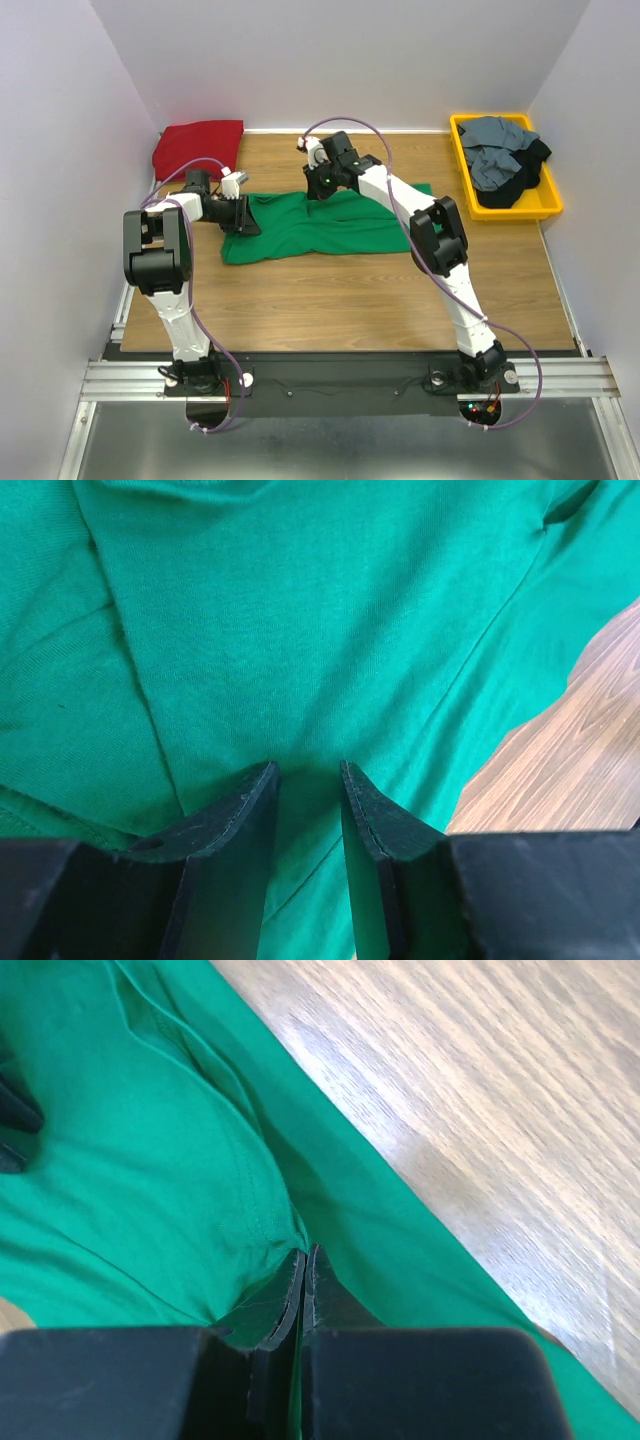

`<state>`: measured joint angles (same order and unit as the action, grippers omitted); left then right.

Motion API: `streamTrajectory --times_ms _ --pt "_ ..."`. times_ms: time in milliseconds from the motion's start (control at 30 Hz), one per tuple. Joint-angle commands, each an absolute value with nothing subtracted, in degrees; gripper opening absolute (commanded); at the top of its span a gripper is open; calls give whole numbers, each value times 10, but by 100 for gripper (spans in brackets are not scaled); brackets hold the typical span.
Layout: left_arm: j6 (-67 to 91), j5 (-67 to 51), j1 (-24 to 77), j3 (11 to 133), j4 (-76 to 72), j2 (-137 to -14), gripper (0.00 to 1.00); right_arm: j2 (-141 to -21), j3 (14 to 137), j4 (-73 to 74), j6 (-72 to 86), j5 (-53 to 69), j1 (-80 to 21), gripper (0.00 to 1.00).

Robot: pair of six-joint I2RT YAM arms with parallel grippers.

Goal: Fold and stack the t-shirts
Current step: Fold the tshirt

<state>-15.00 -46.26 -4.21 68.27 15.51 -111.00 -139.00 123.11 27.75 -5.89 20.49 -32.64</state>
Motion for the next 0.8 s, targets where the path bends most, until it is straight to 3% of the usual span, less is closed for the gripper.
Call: streamTrajectory --times_ms 0,233,367,400,433,600,767 --pt "-156 -432 -45 693 162 -1123 43 -1352 1213 244 -72 172 -326 1" --pt "-175 -463 -47 701 171 -1105 43 -1354 1174 247 -93 170 -328 1" --pt "-192 -483 -47 720 170 -1064 44 -1357 1160 249 -89 186 -328 25" --pt "-193 -479 -47 735 164 -1059 44 -1357 1159 250 -81 186 -328 37" --pt "-194 -472 -48 744 161 -1057 44 -1355 1163 250 -77 182 -328 41" --pt "-216 -440 -48 832 161 -1087 46 -1328 1167 249 -67 158 -328 49" --pt "-233 -426 -47 915 183 -1149 48 -1290 1152 249 -61 144 -327 51"
